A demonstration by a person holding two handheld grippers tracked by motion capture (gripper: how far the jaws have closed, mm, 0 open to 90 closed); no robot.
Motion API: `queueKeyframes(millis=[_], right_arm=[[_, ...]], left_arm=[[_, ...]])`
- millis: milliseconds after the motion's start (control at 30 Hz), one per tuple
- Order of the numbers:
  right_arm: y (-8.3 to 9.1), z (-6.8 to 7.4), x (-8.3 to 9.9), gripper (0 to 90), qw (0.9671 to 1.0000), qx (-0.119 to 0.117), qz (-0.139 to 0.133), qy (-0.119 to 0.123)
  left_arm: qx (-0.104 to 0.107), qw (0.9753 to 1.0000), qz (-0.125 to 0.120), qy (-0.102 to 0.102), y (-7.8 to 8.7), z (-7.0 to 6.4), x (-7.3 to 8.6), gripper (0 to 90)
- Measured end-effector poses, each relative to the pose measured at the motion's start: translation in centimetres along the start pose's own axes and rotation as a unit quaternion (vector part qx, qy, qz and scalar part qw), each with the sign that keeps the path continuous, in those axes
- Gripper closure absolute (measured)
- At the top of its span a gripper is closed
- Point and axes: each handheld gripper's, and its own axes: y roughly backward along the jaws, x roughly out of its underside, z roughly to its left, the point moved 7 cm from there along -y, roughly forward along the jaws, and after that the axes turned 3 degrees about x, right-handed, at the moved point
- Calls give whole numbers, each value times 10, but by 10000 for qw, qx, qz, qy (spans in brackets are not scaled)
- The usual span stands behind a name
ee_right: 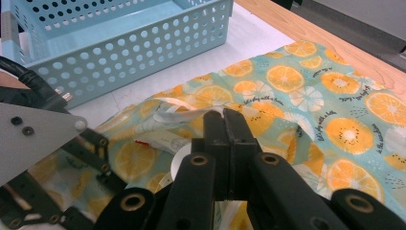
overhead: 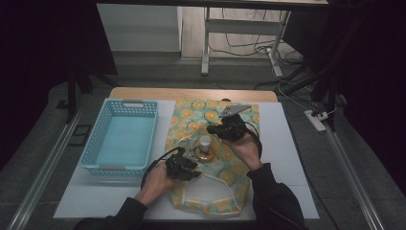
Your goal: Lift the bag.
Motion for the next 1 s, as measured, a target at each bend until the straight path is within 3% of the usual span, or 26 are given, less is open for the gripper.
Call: queueKeyframes(millis=[233,533,700,1000], right_arm=[[1,-2,0,898,10000,16,-6,-22],[1,-2,0,899,10000,6,8,-36],[2,-3,0,900,10000,1,13,-64],[8,2,-7,900,10000,-57,-27,-31]], left_arm=[[167,9998,70,103,-1,-5,-2,892],[157,9989,117,429,0,-6,-4,900],[188,9989,-115,421,7,-6,-8,900],[283,9978,-309,510,23,-6,-18,900]])
